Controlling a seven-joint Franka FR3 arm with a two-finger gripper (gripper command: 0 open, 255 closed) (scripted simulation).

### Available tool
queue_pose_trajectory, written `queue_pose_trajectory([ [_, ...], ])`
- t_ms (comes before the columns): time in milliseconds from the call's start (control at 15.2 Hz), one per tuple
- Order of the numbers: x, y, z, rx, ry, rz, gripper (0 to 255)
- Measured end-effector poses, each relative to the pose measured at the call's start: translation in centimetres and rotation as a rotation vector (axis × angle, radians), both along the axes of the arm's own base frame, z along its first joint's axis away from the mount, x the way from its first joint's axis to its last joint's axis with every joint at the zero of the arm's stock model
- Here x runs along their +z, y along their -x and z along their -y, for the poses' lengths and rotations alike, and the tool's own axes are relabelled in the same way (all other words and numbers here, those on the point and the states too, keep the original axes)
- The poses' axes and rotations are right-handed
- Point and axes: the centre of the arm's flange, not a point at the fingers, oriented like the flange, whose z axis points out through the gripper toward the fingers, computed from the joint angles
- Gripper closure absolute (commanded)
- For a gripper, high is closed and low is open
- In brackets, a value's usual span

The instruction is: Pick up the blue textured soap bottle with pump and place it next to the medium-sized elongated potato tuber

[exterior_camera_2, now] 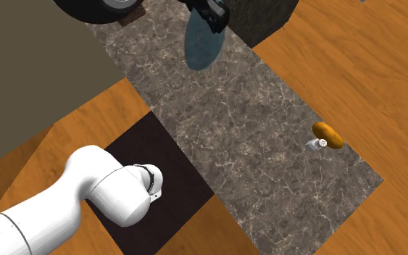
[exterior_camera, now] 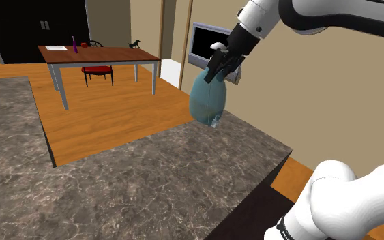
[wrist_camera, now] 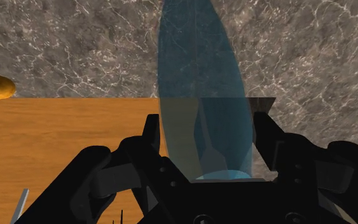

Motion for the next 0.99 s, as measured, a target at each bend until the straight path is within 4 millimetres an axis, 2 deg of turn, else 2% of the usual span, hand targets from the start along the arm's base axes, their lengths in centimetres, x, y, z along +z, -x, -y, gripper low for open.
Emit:
queue_pose_trajectory([
  [264, 0.6, -0.7, 3.8, -0.001, 0.0, 0.0, 255],
  [990, 0.6, -3.6, 17.9, -0.001, -0.001, -0.001, 255],
])
